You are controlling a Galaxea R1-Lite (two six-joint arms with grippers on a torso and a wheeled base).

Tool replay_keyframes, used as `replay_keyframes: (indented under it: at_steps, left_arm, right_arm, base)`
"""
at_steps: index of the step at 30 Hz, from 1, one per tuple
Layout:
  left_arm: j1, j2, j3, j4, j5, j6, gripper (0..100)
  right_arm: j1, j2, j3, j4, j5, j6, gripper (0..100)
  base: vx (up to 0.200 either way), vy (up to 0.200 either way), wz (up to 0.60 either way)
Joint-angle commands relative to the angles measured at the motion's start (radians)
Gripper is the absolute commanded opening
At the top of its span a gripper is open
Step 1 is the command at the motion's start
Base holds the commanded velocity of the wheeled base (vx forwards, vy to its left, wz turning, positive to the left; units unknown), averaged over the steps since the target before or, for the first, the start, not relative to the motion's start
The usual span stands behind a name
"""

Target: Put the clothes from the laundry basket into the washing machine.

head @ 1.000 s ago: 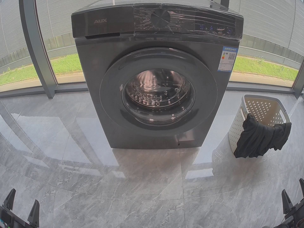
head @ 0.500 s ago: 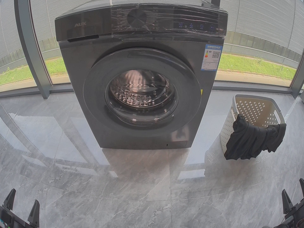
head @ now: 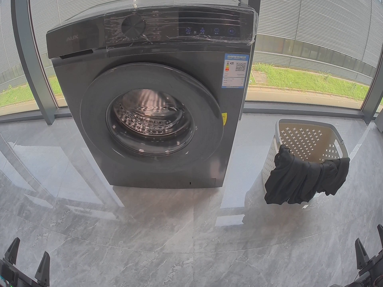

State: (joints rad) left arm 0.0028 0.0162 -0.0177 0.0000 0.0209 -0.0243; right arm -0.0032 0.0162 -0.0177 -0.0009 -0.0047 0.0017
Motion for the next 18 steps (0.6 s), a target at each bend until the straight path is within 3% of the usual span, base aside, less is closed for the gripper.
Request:
replay_keyframes:
  at_steps: [1, 18]
  left_arm:
    - [0.000, -0.016, 0.015, 0.000, 0.001, 0.000, 100]
    - [0.000, -0.016, 0.015, 0.000, 0.001, -0.002, 100]
  right_arm:
    - [0.000, -0.016, 0.018, -0.001, 0.000, 0.000, 100]
    - [0.000, -0.016, 0.018, -0.001, 0.000, 0.000, 100]
  base:
    - [0.000, -0.200, 0.00]
    - [0.000, -0.200, 0.00]
